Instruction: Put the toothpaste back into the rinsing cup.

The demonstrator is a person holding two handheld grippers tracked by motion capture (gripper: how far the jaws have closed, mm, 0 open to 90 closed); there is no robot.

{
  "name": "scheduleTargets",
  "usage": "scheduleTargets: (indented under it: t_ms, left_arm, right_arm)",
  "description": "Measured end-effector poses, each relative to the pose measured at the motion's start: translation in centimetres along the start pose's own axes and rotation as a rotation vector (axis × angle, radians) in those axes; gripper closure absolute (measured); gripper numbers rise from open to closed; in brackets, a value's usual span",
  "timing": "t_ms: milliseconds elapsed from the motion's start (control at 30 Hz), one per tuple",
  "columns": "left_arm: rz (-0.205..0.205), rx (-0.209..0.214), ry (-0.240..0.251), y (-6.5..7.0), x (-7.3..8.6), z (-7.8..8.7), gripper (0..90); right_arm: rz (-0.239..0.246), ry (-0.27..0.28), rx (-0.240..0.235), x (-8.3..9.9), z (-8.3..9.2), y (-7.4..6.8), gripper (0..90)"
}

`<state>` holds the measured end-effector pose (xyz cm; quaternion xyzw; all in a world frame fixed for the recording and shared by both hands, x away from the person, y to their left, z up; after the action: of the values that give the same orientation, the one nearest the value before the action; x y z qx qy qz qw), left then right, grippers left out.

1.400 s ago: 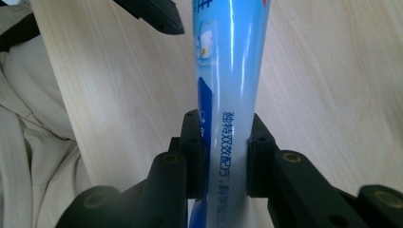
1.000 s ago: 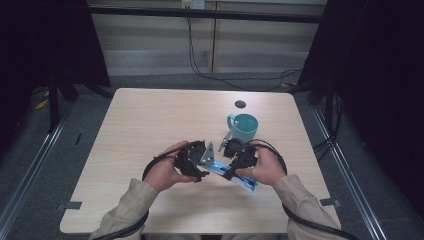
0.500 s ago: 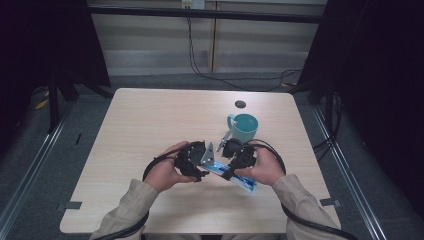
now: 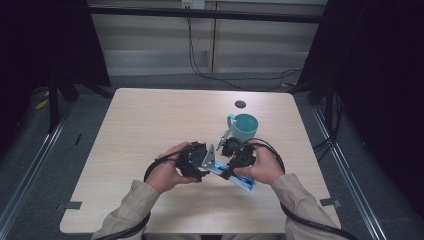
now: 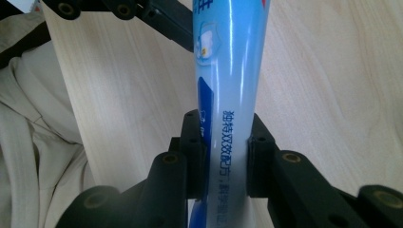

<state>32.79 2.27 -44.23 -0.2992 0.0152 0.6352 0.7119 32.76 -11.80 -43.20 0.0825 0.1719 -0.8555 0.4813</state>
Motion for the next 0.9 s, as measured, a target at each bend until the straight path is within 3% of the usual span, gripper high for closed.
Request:
scheduleTargets:
  t_ms: [33, 67, 100, 133, 167, 200, 233, 267, 500, 700, 767, 833, 900]
  left_arm:
    - [0.009, -0.002, -0.005, 0.2, 0.0, -0.1, 38.0]
    - [-0.01, -0.007, -0.019, 0.1, 0.0, -0.1, 39.5]
    - [-0.008, -0.003, -0.031, 0.3, 0.1, -0.1, 40.9]
    - [0.013, -0.007, -0.039, 0.5, 0.1, -0.1, 43.1]
    - [-0.023, 0.0, -0.053, 0.3, 0.1, -0.1, 45.0]
    - [-0.006, -0.004, -0.059, 0.4, 0.1, 0.0, 47.5]
    - [-0.027, 0.0, -0.066, 0.2, 0.1, 0.1, 48.7]
    - [-0.015, 0.011, -0.07, 0.2, 0.2, 0.3, 51.6]
    - [0.073, 0.004, -0.026, 0.2, 0.8, 1.1, 57.2]
    - [0.092, -0.012, 0.003, 0.0, 1.1, 1.6, 58.6]
    - [0.088, -0.023, 0.005, -0.2, 1.2, 1.8, 58.8]
    - [0.078, -0.038, 0.006, -0.2, 1.2, 2.1, 59.0]
    - [0.07, -0.041, 0.002, -0.3, 1.2, 2.3, 59.1]
  right_arm:
    - [-0.001, -0.003, 0.001, 0.0, 0.0, -0.1, 74.3]
    - [0.003, -0.007, 0.031, -0.1, -0.2, 0.0, 74.2]
    - [0.016, -0.014, 0.001, -0.1, -0.1, 0.0, 74.3]
    - [0.032, -0.018, 0.036, -0.1, -0.2, 0.2, 74.2]
    - [0.027, -0.025, 0.027, -0.1, -0.2, 0.1, 74.2]
    - [0.029, -0.027, 0.032, -0.1, -0.3, 0.2, 74.0]
    - [0.035, -0.023, 0.029, -0.1, -0.3, 0.2, 73.7]
    - [0.018, -0.015, 0.003, -0.2, -0.3, -0.1, 72.9]
    - [0.013, 0.039, -0.048, 0.0, -0.2, 0.0, 68.4]
    - [0.021, 0.093, -0.052, 0.0, 0.2, 0.1, 62.4]
    - [0.026, 0.101, -0.048, 0.0, 0.3, 0.0, 55.8]
    - [0.027, 0.091, -0.013, 0.1, 0.3, 0.1, 45.9]
    - [0.026, 0.1, -0.022, 0.3, 0.4, 0.3, 43.1]
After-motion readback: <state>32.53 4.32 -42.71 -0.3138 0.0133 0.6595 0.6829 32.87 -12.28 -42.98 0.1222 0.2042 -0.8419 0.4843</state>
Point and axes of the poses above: each handheld gripper's, and its own axes: z roughly backward along the jaws, x roughly out of its underside, y roughly to its right, the point moved 3 cm from there along -z, roughly forward along the jaws, and after that the axes turned 2 degrees about -z, right-handed, at the moved point
